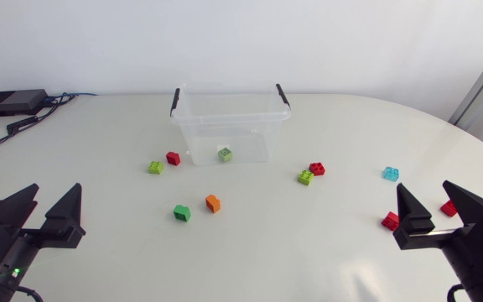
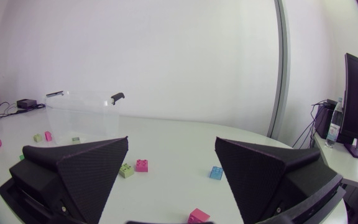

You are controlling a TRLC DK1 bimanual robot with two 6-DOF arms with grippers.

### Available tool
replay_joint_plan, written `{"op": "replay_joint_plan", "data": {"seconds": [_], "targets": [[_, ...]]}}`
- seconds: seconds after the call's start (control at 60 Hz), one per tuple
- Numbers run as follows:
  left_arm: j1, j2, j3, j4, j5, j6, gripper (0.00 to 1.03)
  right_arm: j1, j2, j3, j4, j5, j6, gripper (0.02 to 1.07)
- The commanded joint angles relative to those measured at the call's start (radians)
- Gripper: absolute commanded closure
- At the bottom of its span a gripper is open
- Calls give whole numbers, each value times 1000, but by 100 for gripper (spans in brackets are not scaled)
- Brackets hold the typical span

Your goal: Pick up the duplo bricks and place them in the container

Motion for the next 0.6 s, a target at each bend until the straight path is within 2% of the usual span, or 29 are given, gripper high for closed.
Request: {"op": "replay_joint_plan", "data": {"seconds": [0.0, 0.283, 0.4, 0.5, 0.583], "targets": [[-3, -10, -17, -1, 3, 23, 5, 9, -5, -22, -7, 9, 22, 6], [0, -11, -5, -5, 0, 43, 6, 18, -8, -22, -4, 10, -9, 6], [6, 7, 95, -50, -3, 48, 6, 23, -7, -5, 7, 9, -28, 6], [20, 170, 215, -62, -5, 43, 6, 21, 21, 36, 8, 10, -25, 7], [66, 329, 347, -116, -3, 40, 6, 20, 90, 92, 7, 18, -18, 7]]}}
